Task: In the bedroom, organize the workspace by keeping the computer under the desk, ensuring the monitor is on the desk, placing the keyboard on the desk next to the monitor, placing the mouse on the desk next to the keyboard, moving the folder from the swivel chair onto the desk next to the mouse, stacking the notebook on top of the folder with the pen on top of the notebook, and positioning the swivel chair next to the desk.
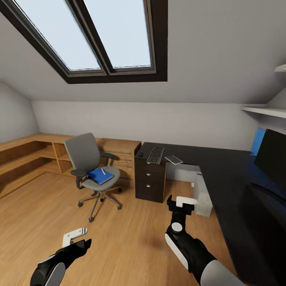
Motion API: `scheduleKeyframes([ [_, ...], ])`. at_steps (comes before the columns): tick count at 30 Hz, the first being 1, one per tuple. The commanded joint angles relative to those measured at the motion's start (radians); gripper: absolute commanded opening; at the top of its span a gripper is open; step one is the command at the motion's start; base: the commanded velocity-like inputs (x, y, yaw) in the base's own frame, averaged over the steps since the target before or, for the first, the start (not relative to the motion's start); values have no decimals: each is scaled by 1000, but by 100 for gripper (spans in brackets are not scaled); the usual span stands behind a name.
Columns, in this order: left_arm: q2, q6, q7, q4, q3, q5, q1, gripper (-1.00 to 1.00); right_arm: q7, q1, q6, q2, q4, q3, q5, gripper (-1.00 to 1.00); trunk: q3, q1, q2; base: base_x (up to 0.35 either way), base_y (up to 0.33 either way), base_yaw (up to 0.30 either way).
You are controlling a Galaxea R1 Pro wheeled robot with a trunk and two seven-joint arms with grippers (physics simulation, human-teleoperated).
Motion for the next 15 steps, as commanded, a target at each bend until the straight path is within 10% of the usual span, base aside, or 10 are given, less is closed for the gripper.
scheduleKeyframes([
  [1,1,1,10,-1,-2,11,-1,100,-4,-1,-10,0,0,4,-10,100,-1,1,-1,294,200,0],
  [15,1,0,10,-1,-2,11,-1,100,-4,-1,-11,-2,0,4,-8,100,3,1,-1,315,110,-59],
])
